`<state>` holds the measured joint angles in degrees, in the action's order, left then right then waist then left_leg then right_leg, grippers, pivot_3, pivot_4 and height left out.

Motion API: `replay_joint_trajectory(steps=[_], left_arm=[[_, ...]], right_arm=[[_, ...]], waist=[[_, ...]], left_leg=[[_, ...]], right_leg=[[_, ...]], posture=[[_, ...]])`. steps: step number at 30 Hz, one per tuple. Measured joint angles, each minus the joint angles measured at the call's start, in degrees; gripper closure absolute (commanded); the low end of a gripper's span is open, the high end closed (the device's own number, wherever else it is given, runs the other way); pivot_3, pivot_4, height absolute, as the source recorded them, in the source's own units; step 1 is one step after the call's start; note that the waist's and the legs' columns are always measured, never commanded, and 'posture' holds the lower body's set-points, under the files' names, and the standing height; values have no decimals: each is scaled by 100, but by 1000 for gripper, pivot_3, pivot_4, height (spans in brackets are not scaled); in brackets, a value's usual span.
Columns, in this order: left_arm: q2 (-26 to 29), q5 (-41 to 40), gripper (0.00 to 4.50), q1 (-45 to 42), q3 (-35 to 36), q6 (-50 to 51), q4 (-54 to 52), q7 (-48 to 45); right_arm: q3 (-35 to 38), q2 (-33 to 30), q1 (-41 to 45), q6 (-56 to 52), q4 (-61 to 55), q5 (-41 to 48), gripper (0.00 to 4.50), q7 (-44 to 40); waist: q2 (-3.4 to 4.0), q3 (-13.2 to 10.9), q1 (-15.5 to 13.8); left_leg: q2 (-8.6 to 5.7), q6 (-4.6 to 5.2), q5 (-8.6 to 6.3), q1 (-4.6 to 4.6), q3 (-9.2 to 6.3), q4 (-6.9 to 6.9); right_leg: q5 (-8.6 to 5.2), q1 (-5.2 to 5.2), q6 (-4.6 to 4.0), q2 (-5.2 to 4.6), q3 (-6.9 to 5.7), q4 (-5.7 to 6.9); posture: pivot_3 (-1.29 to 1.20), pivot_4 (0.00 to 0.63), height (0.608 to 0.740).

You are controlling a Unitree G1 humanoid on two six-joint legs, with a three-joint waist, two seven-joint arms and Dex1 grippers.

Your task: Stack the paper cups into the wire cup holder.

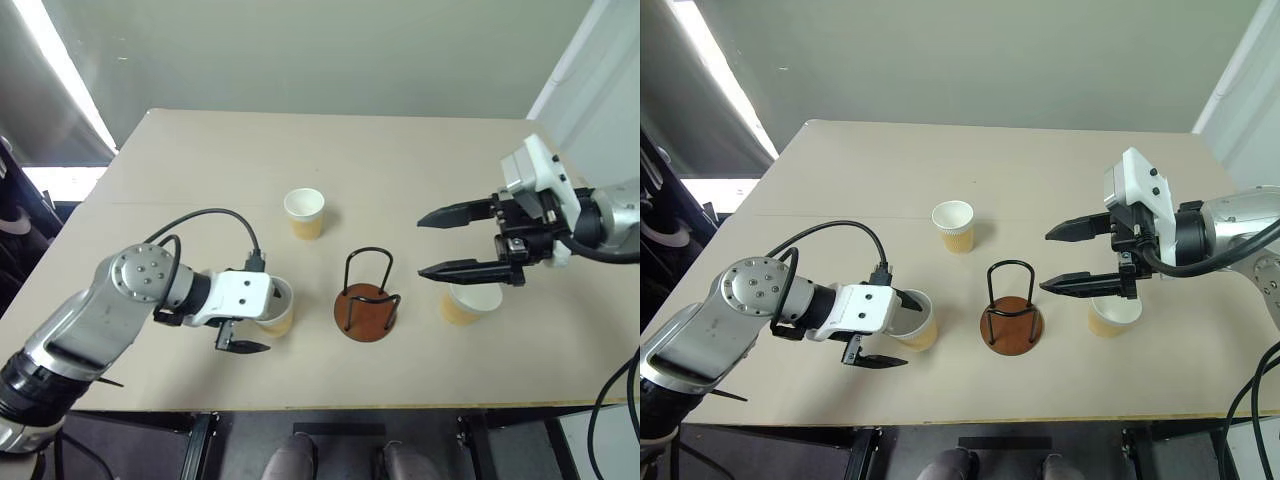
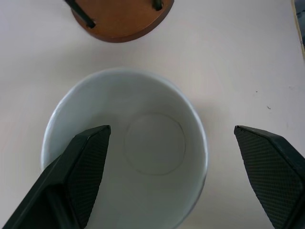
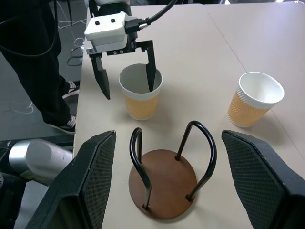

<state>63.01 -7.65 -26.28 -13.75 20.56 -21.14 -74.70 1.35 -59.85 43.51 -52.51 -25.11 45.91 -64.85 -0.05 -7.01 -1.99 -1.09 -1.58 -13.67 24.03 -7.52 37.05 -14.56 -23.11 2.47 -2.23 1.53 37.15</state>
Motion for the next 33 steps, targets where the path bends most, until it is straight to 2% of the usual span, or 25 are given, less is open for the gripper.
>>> replay_joint_trajectory(steps=[1, 3, 9, 11, 12, 24, 33], left_arm=[[-37, 7, 562, 0, 0, -83, 19, -18], [-97, 5, 1222, -10, 0, -204, 83, -64], [-125, -218, 3537, -261, 13, -394, 244, -487], [-124, -331, 4262, -293, 18, -398, 256, -632], [-124, -374, 4485, -315, 18, -397, 264, -695], [-97, -597, 4485, -708, 53, -263, 479, -1054], [-124, -903, 4485, -1621, 421, 118, 1015, -1154]], right_arm=[[0, 0, -3, 3, 0, -4, 870, 8], [0, 2, -13, 14, 0, -10, 870, 33], [2, 6, -110, 51, 0, -16, 870, 91], [2, 6, -149, 52, 1, -16, 870, 104], [2, 6, -154, 55, 1, -16, 870, 113], [8, 13, -247, 150, 63, -60, 870, 200], [10, 11, -237, 337, 257, -231, 870, 193]], waist=[[0, 0, 0], [0, 0, -1], [0, 0, -4], [0, 0, -2], [0, 0, -2], [0, 0, -2], [0, 0, -5]], left_leg=[[0, 0, 0, 0, 0, 0], [0, 1, 0, 0, 0, 0], [0, 2, 0, 0, 0, 1], [0, 3, -1, 0, 1, 1], [1, 3, 0, 0, 1, 1], [1, 5, 0, 1, 1, 3], [2, 6, 1, 2, 1, 4]], right_leg=[[0, 0, 0, 0, 0, 0], [0, 0, 0, 0, 0, 0], [0, 0, 0, 0, 0, 0], [0, 0, 0, 0, 0, 0], [0, -1, 0, 0, 0, 1], [0, 0, 1, 0, 0, 1], [0, 0, 1, 0, -1, 0]], posture=[[0, 150, 740], [0, 150, 740], [0, 150, 740], [0, 150, 740], [0, 150, 740], [0, 150, 740], [0, 150, 740]])
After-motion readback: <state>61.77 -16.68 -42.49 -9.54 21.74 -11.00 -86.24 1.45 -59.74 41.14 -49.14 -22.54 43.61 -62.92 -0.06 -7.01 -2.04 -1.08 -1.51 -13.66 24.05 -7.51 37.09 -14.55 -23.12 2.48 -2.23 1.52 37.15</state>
